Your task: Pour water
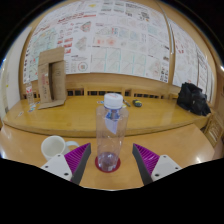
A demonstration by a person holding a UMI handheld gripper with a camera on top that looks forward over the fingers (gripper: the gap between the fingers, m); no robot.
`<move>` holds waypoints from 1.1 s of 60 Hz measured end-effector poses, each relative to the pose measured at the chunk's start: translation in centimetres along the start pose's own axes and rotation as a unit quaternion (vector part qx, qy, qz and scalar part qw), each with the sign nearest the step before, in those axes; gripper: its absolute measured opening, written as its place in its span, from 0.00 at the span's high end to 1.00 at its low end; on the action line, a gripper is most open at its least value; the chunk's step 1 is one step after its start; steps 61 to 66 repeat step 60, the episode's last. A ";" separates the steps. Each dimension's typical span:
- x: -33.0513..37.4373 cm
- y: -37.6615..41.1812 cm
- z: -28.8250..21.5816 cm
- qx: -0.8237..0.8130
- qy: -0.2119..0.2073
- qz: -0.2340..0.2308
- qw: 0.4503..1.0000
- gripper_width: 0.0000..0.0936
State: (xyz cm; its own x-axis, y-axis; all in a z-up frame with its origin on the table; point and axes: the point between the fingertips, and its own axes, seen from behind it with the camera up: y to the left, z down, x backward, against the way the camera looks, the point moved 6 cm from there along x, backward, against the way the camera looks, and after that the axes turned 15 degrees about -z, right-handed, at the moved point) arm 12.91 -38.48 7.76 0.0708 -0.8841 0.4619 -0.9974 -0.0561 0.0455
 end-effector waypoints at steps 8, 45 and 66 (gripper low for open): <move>6.8 2.6 -0.6 0.000 0.001 0.003 1.000 0.09; 35.8 13.2 3.8 0.013 -0.004 -0.003 1.000 0.09; 38.0 13.9 4.9 0.004 -0.001 -0.011 1.000 0.09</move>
